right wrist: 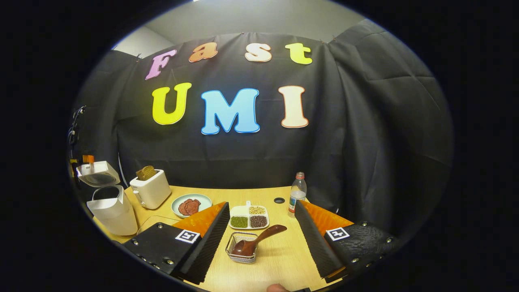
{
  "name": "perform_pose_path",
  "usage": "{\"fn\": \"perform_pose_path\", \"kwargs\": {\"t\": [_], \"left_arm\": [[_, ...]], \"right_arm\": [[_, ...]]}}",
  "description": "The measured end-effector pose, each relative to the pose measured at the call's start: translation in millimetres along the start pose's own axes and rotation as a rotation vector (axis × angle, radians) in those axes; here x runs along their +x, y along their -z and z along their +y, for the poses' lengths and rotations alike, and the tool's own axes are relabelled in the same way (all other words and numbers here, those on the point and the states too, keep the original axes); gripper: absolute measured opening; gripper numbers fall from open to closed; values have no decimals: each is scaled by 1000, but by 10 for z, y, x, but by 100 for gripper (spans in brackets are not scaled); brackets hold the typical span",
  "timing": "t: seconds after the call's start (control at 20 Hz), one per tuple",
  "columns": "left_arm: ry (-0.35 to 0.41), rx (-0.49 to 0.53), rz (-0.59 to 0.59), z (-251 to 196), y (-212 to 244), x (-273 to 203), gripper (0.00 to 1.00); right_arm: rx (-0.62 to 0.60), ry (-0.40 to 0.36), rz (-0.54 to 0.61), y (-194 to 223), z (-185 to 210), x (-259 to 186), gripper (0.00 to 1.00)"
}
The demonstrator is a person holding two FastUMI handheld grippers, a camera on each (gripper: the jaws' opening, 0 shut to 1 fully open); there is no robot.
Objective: Close the left gripper, press the button to open the rice cooker; take a wooden spoon from the chopstick holder with the right hand, scoop a spoonful of rice and pour it into the rice cooker, then put the wooden spoon back into the chopstick holder.
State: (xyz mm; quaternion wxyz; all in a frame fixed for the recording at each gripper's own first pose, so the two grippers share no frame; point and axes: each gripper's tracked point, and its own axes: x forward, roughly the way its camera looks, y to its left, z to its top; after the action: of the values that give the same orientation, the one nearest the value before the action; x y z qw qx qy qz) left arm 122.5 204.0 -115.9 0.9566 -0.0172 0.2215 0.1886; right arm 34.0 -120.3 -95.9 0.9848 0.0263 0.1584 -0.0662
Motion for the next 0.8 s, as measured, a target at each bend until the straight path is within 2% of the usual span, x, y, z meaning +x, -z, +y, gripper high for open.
{"fn": "perform_pose_path", "kwargs": {"t": [0.15, 0.2, 0.35, 0.65, 0.7, 0.8], "left_arm": [[-5, 36, 21, -67, 224, -88, 95], [1, 31, 30, -105, 267, -109, 99], [10, 11, 48, -163, 425, -132, 92], [10, 13, 82, -214, 703, -147, 92], [11, 18, 91, -223, 751, -146, 95], [13, 21, 112, -244, 868, -127, 92]], "right_arm": [[1, -5, 10, 40, -41, 19, 98], [4, -5, 11, 44, -51, 25, 98], [4, -9, 16, 69, -67, 35, 98], [2, -8, 21, 102, -90, 42, 98], [3, -8, 24, 109, -90, 46, 98], [3, -6, 28, 135, -93, 55, 98]]}}
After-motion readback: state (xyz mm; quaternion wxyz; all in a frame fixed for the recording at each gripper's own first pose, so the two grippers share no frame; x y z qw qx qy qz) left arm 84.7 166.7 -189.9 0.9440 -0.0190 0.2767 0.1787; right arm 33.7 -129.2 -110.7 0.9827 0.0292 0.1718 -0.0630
